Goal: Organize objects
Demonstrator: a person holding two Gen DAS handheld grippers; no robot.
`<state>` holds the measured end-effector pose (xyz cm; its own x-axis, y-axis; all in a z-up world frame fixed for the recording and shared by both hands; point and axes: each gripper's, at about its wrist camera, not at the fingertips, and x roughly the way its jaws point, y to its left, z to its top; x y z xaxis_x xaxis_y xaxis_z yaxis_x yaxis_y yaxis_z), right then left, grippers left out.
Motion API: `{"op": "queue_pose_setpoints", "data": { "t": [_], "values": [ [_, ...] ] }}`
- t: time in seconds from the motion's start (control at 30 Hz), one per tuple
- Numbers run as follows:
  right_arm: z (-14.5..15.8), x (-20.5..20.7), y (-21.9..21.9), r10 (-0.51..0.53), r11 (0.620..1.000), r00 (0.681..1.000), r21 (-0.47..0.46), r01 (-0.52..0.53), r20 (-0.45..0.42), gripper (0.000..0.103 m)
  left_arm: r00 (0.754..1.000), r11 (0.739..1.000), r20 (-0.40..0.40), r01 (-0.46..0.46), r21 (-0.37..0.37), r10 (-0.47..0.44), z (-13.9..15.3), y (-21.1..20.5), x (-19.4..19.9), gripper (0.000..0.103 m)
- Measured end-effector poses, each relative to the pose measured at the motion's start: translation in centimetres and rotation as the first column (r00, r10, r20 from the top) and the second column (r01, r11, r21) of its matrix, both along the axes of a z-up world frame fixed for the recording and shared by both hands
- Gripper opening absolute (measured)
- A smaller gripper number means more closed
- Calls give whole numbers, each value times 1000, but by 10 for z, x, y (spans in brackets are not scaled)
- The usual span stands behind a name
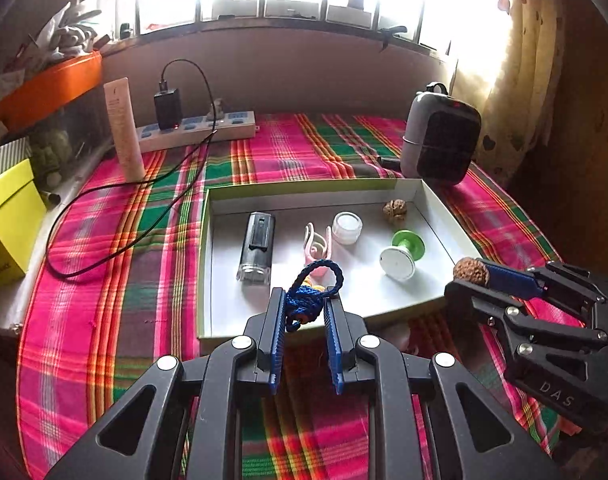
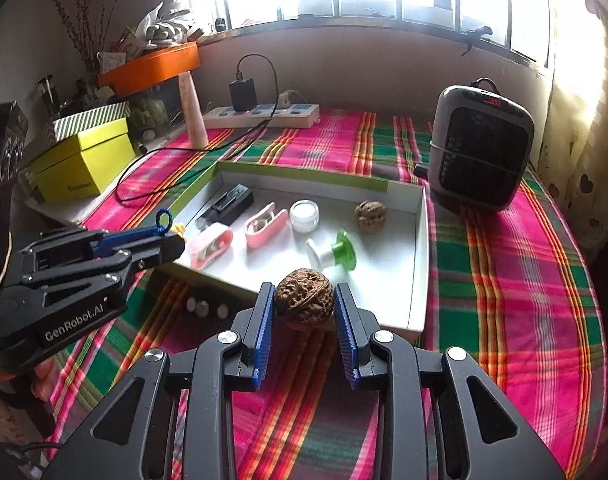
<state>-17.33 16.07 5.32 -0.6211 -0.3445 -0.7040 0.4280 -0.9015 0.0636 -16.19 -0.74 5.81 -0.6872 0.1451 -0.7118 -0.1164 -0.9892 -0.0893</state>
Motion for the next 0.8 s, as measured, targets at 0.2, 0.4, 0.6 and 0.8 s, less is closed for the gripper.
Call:
{"op": "queue_pose_setpoints", "data": {
  "t": [0.2,0.4,0.6,0.8],
  "values": [
    [3,-20,5,-22,1000,1000,0,22,-6,30,1000,1000,6,4,7,-4,-1,6,-16,17],
    [2,-40,9,-48,999,999,12,48,-5,30,1000,1000,21,18,14,-18,-6,12,-29,17],
    [-3,-59,13,-71,997,998,35,70,3,30,999,999,38,23,27,-24,-12,16,-40,17],
    [-9,-74,15,-84,995,996,51,83,15,31,998,999,62,30,38,-32,-20,21,-49,17]
  ]
}}
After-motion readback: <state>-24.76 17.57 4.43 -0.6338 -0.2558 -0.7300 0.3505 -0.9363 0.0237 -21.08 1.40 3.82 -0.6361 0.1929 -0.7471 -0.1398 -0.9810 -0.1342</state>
